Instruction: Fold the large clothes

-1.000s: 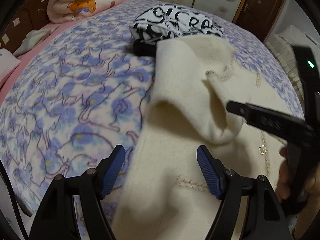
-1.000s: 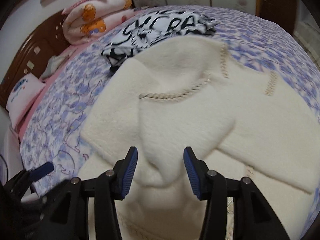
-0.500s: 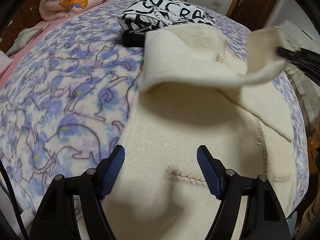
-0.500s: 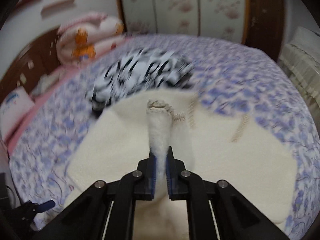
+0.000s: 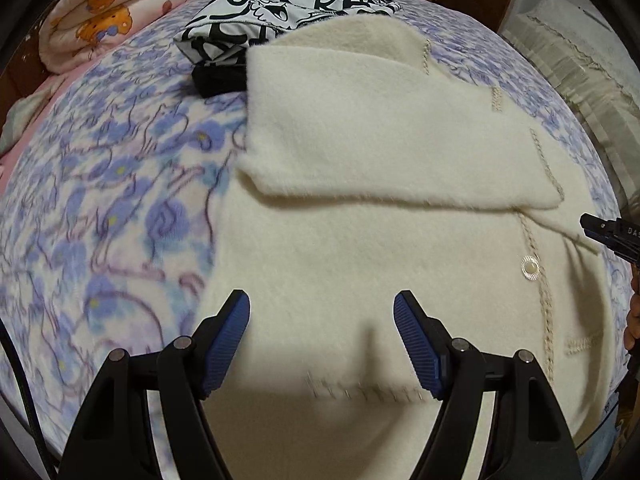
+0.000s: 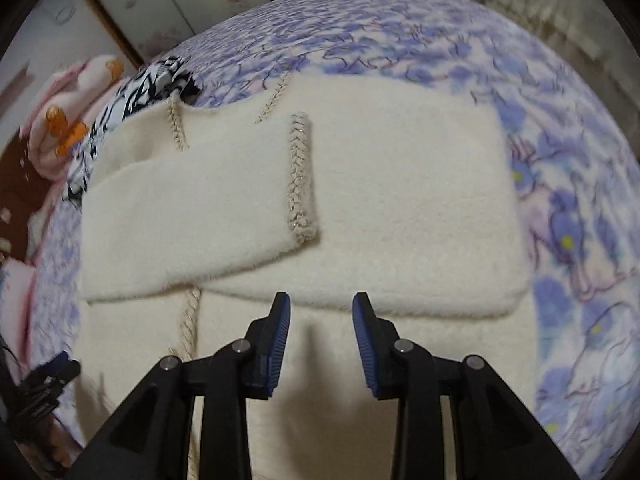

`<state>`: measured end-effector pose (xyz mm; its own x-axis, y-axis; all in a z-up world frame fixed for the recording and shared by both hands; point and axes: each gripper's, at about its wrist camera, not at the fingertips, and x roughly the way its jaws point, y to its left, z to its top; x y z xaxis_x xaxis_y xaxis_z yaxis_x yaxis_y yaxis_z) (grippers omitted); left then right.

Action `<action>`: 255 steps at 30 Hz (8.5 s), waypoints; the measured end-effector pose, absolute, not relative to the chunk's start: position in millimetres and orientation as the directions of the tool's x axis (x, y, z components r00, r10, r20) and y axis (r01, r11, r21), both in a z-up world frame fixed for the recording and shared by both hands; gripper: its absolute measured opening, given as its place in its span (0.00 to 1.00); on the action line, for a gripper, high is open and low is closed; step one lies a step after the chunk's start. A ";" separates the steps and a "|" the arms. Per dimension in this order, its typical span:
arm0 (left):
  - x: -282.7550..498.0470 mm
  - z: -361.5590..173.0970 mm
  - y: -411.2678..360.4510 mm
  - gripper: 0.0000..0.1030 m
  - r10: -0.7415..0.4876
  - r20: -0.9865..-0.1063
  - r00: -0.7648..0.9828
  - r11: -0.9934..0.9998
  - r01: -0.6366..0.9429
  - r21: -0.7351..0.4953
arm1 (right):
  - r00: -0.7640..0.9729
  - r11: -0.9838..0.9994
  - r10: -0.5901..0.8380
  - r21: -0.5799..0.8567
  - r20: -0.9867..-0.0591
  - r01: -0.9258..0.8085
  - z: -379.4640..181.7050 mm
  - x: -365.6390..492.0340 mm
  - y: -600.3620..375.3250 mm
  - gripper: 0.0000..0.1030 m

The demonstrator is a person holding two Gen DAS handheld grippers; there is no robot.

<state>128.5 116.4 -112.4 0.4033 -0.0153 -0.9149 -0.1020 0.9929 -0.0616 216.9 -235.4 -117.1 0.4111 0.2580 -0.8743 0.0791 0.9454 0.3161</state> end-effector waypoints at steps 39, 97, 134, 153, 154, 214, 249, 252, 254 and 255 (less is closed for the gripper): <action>282.2 -129.2 184.8 0.69 -0.003 -0.910 0.415 0.986 -0.149 -0.071 | 0.495 0.975 0.199 0.220 -0.846 -0.016 -116.5 259.1 -205.8 0.63; 157.3 -101.4 123.8 0.63 -0.017 -0.887 0.462 0.981 -0.164 -0.104 | 0.522 0.995 0.023 0.070 -0.853 0.070 -88.5 159.5 -206.8 0.57; -71.5 -126.1 175.6 0.68 -0.097 -0.893 0.439 0.979 -0.122 -0.166 | 0.426 0.993 0.105 0.069 -0.899 -0.098 -80.8 -38.0 -269.3 0.57; -73.8 -166.2 188.4 0.75 -0.308 -0.884 0.353 0.941 -0.022 -0.337 | 0.186 0.938 0.341 0.319 -0.921 -0.137 -169.0 -89.7 -303.5 0.40; -72.8 -167.3 188.8 0.75 -0.314 -0.881 0.354 0.939 -0.022 -0.344 | 0.170 0.933 0.354 0.336 -0.920 -0.127 -175.1 -90.8 -302.3 0.40; 274.6 -119.2 169.3 0.64 -0.178 -0.883 0.434 0.966 -0.094 -0.241 | 0.511 0.940 0.261 0.335 -0.819 0.057 -115.2 254.7 -345.6 0.47; 308.9 -142.1 131.6 0.41 -0.068 -0.906 0.417 0.983 0.184 0.011 | 0.496 0.977 -0.032 -0.131 -0.868 -0.166 -138.0 269.7 -286.0 0.16; 297.3 -139.2 106.2 0.11 0.068 -0.884 0.462 0.962 0.205 0.181 | 0.529 0.959 -0.117 -0.234 -0.840 -0.160 -137.3 263.0 -269.9 0.10; 291.9 -137.1 95.2 0.08 0.130 -0.866 0.483 0.948 0.195 0.252 | 0.548 0.955 -0.146 -0.261 -0.824 -0.138 -133.7 258.0 -266.8 0.09; 289.5 -133.5 92.0 0.07 0.155 -0.855 0.495 0.943 0.183 0.277 | 0.558 0.958 -0.151 -0.261 -0.816 -0.122 -129.6 255.3 -268.1 0.08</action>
